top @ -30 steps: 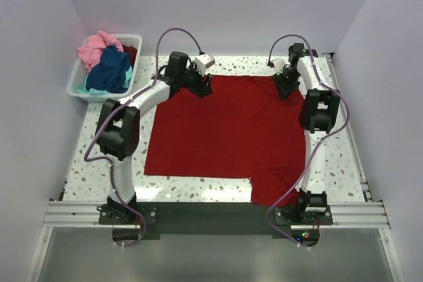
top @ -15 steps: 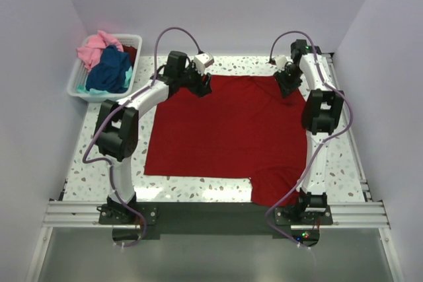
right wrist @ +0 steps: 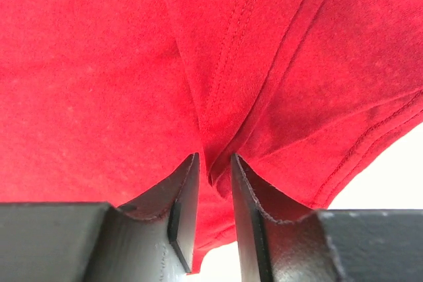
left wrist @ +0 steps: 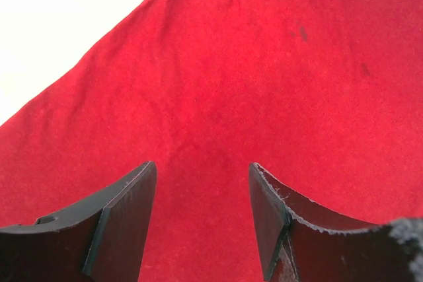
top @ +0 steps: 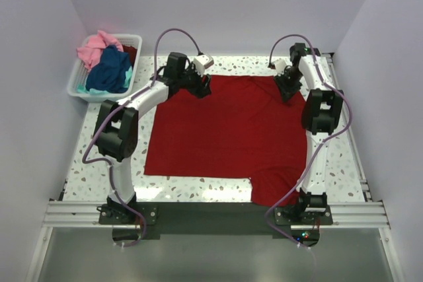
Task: Fold and stack the t-shirts
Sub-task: Flatten the tshirt out
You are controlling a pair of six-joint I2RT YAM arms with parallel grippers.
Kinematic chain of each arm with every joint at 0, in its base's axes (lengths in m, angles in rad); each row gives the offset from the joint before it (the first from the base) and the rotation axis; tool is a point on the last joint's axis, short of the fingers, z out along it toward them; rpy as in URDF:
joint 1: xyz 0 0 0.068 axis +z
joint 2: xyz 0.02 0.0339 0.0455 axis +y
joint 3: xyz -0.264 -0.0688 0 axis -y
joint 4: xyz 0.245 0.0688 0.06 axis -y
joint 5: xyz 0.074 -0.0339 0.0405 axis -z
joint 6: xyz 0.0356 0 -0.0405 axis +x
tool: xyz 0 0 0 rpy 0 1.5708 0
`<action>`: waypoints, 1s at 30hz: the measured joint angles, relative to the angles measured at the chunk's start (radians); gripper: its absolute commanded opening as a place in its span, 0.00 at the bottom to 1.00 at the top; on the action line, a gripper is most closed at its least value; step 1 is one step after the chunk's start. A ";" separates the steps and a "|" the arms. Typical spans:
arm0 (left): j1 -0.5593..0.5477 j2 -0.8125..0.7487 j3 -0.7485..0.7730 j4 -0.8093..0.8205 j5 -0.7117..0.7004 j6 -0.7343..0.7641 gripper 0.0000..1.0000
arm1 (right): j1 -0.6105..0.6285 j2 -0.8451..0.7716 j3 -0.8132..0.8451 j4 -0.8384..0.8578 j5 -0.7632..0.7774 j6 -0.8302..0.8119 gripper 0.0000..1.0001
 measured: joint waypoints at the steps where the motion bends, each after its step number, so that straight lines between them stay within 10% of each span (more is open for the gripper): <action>1: 0.001 0.000 0.000 0.000 0.000 0.000 0.63 | 0.000 0.000 0.000 -0.003 0.000 -0.001 0.28; 13: 0.013 -0.001 -0.002 0.002 0.000 0.000 0.63 | 0.000 0.001 0.029 -0.043 0.031 -0.032 0.00; 20: 0.014 -0.008 -0.016 -0.002 0.000 0.000 0.63 | 0.002 0.001 0.037 -0.035 0.064 -0.039 0.00; 30: 0.026 -0.040 -0.047 0.001 -0.001 0.000 0.62 | 0.006 0.002 0.070 -0.055 0.050 -0.033 0.44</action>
